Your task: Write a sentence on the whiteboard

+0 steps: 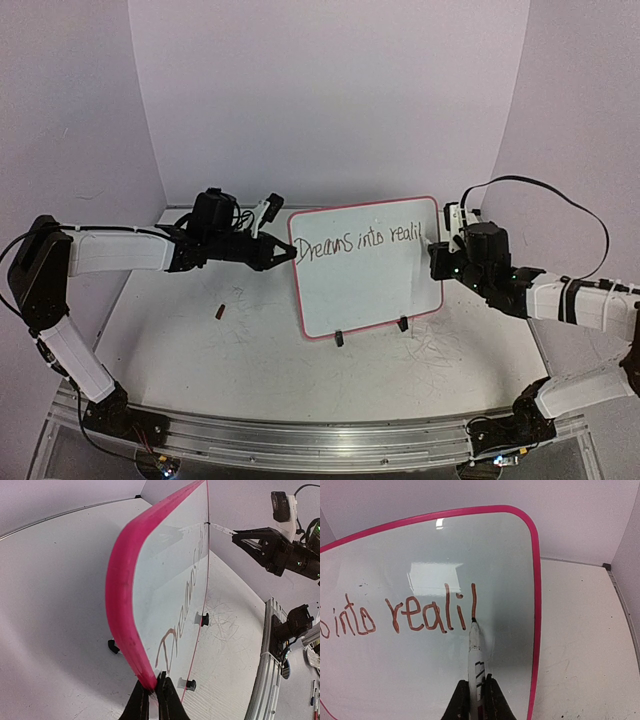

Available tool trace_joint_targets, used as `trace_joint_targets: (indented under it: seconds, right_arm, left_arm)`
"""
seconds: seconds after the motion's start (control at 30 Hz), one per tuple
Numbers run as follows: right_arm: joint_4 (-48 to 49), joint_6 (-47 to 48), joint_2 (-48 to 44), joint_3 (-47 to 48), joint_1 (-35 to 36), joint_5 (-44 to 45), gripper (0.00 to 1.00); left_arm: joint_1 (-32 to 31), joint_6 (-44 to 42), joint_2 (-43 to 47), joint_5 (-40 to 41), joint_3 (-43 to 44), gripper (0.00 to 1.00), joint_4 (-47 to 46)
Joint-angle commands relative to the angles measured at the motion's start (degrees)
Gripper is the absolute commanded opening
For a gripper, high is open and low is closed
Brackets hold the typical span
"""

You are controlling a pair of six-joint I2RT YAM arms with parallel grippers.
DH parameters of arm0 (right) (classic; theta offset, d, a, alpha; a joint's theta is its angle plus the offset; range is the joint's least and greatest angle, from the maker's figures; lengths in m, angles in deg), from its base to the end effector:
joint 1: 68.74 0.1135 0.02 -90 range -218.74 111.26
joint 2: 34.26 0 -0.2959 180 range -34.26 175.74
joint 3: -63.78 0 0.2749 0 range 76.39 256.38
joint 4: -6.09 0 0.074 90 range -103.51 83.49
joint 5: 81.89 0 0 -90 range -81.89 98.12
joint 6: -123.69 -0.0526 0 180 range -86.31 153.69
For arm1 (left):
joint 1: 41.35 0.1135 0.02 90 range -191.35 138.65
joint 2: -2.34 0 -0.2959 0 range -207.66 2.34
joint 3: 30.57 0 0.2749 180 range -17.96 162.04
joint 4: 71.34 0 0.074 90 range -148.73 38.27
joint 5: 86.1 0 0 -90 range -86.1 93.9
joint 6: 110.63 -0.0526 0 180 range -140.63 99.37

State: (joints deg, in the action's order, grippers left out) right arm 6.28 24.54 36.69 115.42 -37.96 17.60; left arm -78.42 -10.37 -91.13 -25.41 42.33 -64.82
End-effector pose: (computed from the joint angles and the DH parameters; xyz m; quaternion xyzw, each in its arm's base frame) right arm 0.2637 0.1470 0.2611 -0.1052 0.8065 0.1340 0.5661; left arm 0.3052 -0.2629 0.2577 0.3198 0.7722 -0.4003 0.3758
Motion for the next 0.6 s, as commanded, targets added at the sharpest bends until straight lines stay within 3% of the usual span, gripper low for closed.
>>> trace_joint_targets:
  seconds: [0.0,0.23,0.57]
  right_arm:
    - [-0.47,-0.98,-1.06,-0.86,-0.26,-0.16,0.0]
    - [-1.18,-0.74,-2.94,-0.21,-0.28,2.75,0.0]
    - [0.53,0.4,-3.38,1.96,-0.28,-3.0,0.0]
  left_arm:
    - [-1.23,-3.96,0.19,0.87,-0.59,0.0,2.24]
    - [-1.34,-4.03,0.22,0.87,-0.69,0.0,2.29]
    - [-1.34,-4.08,0.13,0.95,-0.61,0.0,2.25]
